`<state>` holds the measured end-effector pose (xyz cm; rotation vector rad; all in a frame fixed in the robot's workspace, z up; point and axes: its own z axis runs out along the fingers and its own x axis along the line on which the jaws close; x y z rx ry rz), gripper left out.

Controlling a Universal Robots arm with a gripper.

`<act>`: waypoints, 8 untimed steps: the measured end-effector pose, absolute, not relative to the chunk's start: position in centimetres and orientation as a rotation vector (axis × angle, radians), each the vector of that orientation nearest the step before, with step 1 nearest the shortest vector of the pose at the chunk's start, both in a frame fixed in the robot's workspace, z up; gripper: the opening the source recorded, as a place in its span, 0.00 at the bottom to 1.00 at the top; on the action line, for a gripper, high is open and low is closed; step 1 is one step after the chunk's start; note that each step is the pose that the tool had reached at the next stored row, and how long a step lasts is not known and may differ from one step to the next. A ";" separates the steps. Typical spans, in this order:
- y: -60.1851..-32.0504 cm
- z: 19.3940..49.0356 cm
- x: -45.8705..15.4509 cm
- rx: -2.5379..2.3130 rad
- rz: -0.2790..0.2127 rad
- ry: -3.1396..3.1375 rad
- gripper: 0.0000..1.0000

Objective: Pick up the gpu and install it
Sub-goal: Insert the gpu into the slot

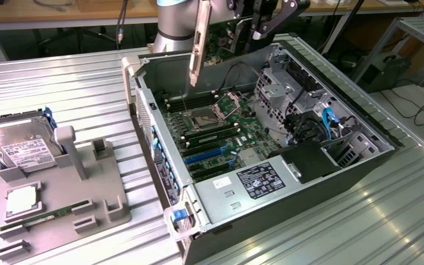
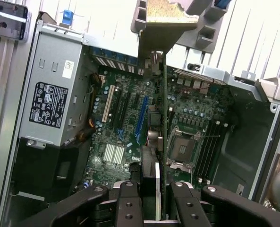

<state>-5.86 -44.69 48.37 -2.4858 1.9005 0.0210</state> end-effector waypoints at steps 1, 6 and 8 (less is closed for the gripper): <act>-44.7 48.4 -5.9 -2.497 0.021 1.886 0.28; -44.7 48.4 -5.9 -2.536 0.022 1.833 0.28; -44.7 48.3 -5.9 -2.543 0.022 1.823 0.28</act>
